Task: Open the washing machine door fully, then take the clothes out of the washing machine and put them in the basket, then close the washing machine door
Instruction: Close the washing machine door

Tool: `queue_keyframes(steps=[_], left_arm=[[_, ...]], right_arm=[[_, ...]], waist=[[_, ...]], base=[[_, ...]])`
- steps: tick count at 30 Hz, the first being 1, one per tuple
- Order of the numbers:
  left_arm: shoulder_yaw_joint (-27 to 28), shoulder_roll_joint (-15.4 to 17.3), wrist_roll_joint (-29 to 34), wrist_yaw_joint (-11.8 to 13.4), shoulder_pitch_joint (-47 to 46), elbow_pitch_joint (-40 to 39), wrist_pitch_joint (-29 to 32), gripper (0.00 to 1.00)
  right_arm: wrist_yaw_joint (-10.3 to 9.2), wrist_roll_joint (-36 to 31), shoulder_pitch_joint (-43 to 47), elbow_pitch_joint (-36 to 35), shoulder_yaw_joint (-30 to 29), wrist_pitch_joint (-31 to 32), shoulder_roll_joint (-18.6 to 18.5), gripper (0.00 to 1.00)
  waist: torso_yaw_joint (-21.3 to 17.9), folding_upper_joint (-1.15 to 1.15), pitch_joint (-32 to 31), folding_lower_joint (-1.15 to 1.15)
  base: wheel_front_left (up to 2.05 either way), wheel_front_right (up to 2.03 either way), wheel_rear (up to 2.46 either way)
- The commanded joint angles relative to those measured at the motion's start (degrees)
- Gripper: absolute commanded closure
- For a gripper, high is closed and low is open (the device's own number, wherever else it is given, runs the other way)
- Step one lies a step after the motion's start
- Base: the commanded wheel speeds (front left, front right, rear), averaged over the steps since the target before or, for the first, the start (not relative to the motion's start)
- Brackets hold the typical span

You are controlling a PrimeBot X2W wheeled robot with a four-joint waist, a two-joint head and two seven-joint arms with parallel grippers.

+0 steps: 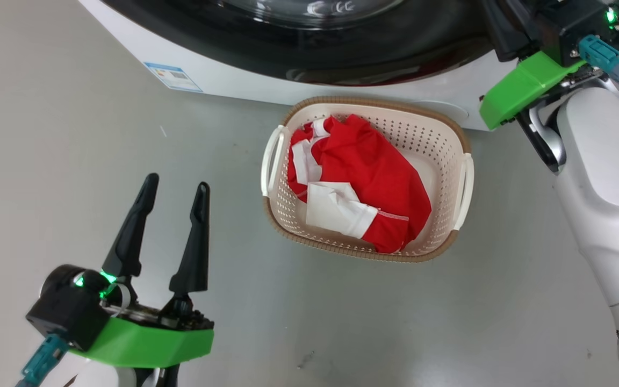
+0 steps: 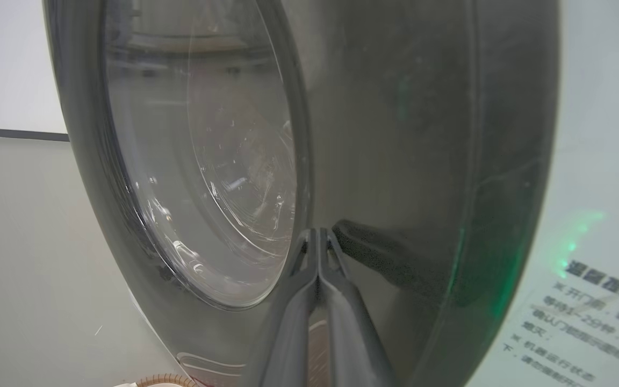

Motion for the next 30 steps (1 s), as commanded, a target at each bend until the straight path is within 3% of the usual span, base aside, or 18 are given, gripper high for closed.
queue_keyframes(steps=[1, 14, 15, 16, 17, 24, 30], left_arm=[[1.6, 0.88, 0.23, -0.32, -1.0, -1.09, -0.69, 0.0], [2.24, 0.88, 0.28, -0.32, -1.32, 0.87, -0.69, 0.0], [2.65, 0.82, 0.06, -0.32, -1.18, 1.11, -0.69, 0.0], [3.08, 0.77, 0.05, -0.32, -1.05, 1.41, -0.69, 0.0], [3.45, 0.72, 0.03, -0.32, -0.95, 1.69, -0.69, 0.0], [5.29, 0.52, 2.34, 0.27, -0.59, 4.4, -0.69, 0.0], [6.63, 0.29, 1.81, 0.24, 0.05, 6.49, -0.69, 0.0]], right_arm=[[-1.08, 0.52, -2.9, -0.92, -1.05, -0.09, -0.59, 1.0], [-1.08, 1.83, 0.59, -3.04, -1.76, -0.1, 1.31, 1.0], [-1.08, 2.44, 1.5, -3.46, -1.8, -0.1, 1.71, 0.77], [-1.08, 2.74, 2.56, -4.12, -1.72, -0.1, 1.95, 0.04], [-1.08, 2.82, 3.71, -4.73, -1.51, -0.1, 2.12, 0.0], [-1.08, 1.87, 13.46, -9.97, 0.65, -0.1, 3.94, 0.0], [-1.08, 1.77, 21.9, -15.67, -1.17, -0.1, 5.84, 0.0]], waist=[[-0.71, 0.0, 0.95, 0.0], [-2.72, 0.0, -1.38, 0.0], [-3.12, 0.0, -1.79, 0.0], [-3.6, 0.0, -2.19, 0.0], [-4.11, 0.0, -2.61, 0.0], [-8.56, 0.0, -5.85, 0.0], [-12.79, 0.0, -8.39, 0.0]], base=[[0.0, 0.0, 0.0], [0.0, 0.0, 0.0], [0.0, 0.0, 0.0], [0.0, 0.0, 0.0], [0.0, 0.0, 0.0], [0.0, 0.0, 0.0], [0.0, 0.0, 0.0]])
